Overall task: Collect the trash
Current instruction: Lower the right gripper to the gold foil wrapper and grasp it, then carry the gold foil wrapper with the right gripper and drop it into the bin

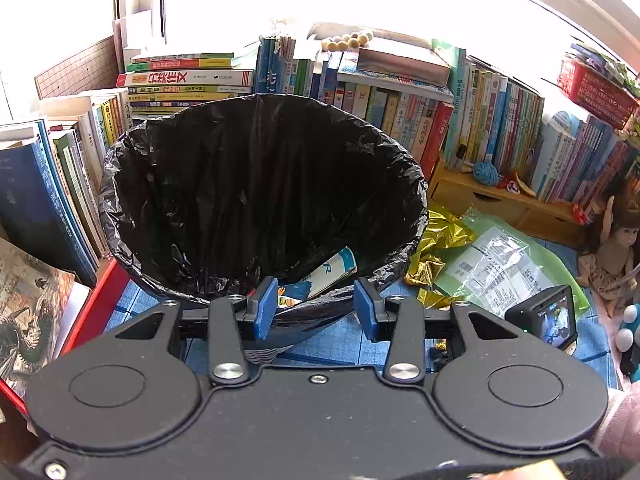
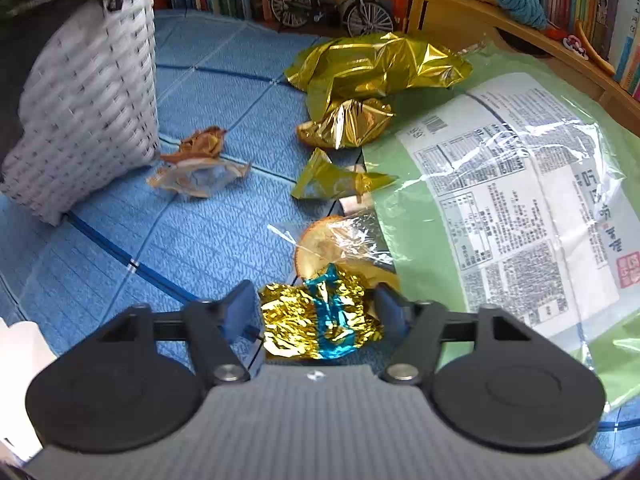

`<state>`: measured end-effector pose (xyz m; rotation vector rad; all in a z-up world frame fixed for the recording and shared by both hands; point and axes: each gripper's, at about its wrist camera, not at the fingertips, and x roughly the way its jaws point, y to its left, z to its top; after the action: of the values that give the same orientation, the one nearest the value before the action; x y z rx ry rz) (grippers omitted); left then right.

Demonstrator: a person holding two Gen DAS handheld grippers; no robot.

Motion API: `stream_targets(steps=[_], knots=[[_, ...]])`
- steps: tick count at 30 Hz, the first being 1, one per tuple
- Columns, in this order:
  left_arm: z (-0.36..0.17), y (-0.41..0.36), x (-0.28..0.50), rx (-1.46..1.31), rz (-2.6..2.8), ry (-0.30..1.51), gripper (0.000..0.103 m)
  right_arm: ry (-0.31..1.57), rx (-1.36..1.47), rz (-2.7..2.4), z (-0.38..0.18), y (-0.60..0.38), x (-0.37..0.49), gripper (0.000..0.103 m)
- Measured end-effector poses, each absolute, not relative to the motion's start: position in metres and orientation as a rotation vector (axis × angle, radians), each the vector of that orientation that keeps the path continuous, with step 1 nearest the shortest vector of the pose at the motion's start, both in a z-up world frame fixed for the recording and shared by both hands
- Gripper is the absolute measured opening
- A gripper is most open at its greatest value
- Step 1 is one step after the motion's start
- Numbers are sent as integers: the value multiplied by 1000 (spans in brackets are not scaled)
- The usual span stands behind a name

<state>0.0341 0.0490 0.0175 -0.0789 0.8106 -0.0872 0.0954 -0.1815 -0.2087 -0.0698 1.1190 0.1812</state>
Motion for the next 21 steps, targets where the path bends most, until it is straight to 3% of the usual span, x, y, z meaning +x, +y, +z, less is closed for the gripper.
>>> stream_targets(steps=[1, 2, 12, 21], knots=[[18, 49, 34, -80, -87, 810, 40, 1118, -77, 167, -208, -179, 94, 32], [18, 49, 34, -80, -87, 809, 40, 1110, -70, 164, -206, -177, 92, 28], [17, 49, 34, -77, -92, 805, 40, 984, 65, 256, -149, -175, 69, 27], [18, 49, 33, -77, -93, 801, 40, 719, 225, 413, -20, -172, 79, 27]])
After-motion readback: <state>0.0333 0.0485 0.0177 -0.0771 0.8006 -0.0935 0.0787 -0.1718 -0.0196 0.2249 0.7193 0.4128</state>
